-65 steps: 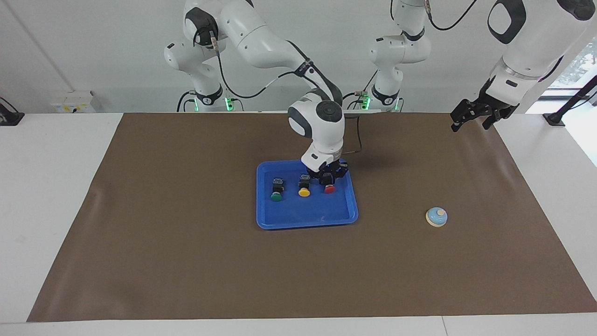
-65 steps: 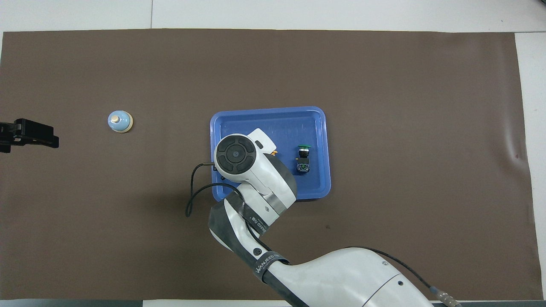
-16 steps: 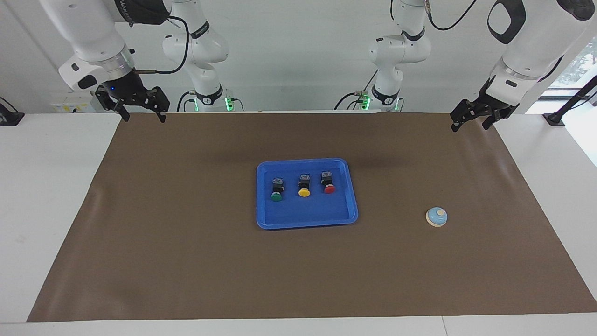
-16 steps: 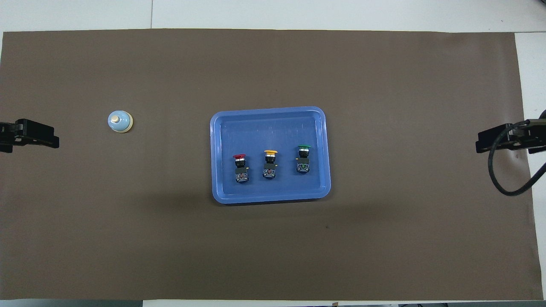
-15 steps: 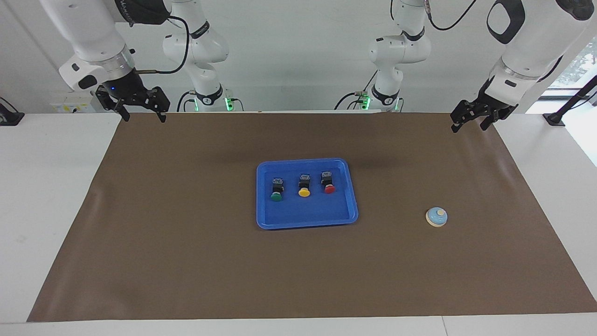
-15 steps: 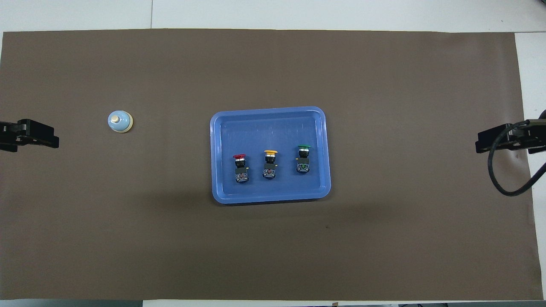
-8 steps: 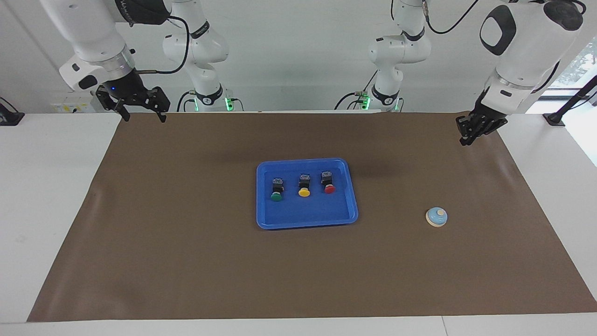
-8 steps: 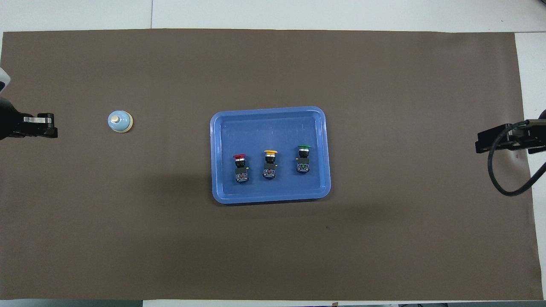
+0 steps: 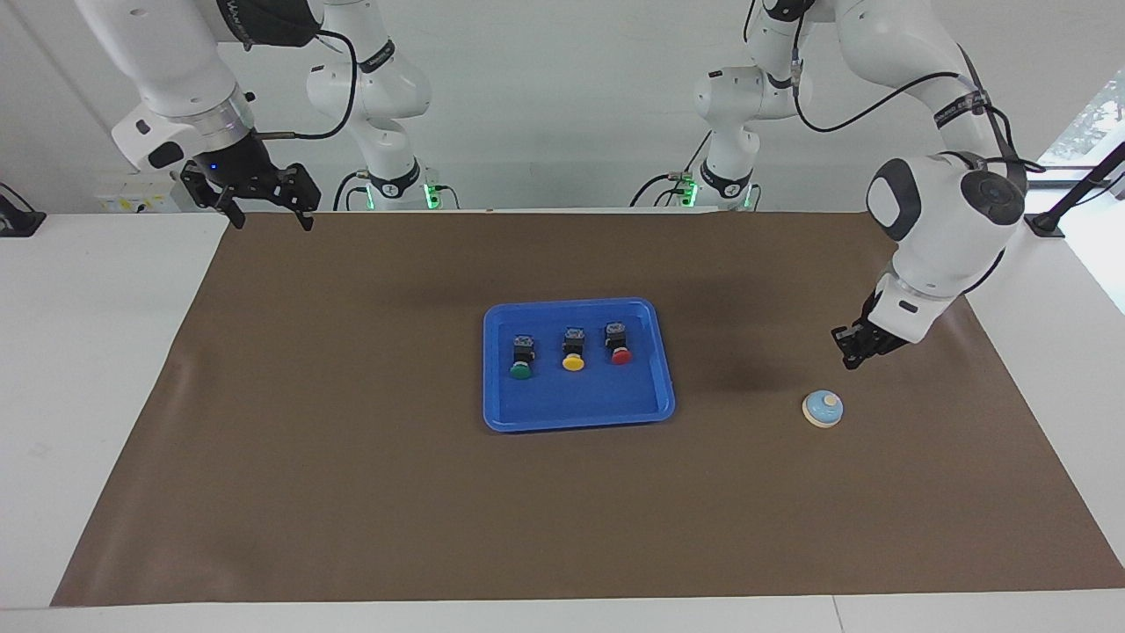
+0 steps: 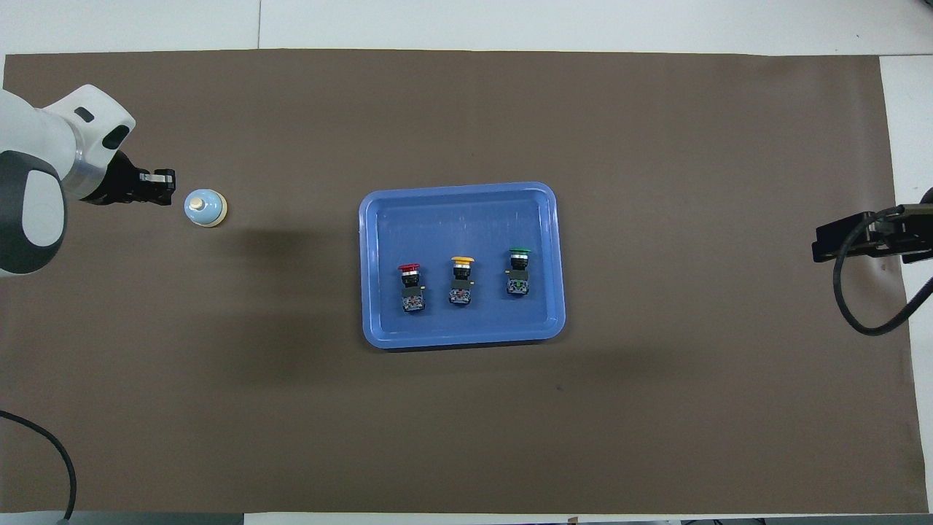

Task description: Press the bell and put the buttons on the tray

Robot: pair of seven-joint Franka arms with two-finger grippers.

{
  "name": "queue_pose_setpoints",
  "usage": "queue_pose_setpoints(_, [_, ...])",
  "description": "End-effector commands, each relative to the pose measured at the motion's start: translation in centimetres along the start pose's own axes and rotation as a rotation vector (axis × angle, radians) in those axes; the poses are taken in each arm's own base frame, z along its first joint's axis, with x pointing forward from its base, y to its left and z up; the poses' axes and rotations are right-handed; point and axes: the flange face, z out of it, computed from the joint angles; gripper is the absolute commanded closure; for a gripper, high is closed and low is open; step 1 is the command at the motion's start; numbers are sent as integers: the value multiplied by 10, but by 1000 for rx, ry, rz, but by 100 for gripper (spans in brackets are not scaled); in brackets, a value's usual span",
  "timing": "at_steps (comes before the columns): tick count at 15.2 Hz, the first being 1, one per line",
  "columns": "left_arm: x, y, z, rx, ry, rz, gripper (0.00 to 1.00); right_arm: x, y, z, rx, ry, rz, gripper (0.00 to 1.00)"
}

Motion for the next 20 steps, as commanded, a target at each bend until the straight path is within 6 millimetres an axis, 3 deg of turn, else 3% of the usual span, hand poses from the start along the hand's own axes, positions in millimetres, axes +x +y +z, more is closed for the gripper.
queue_pose_setpoints(1, [5,-7,15,8,16,24,100,-6,3,0,-4,4,-16,0])
queue_pose_setpoints(3, [7,-8,23,8,12,37,100,-6,3,0,-4,4,-16,0])
queue_pose_setpoints(6, [13,-9,50,9,4,35,100,-6,3,0,-4,4,-14,0])
queue_pose_setpoints(11, [14,-10,60,9,9,35,100,-6,3,0,-4,4,-16,0])
queue_pose_setpoints(17, [3,-13,96,11,41,31,100,-6,3,0,-4,4,-16,0])
queue_pose_setpoints(20, [4,-15,88,14,21,31,100,-6,3,0,-4,4,-16,0])
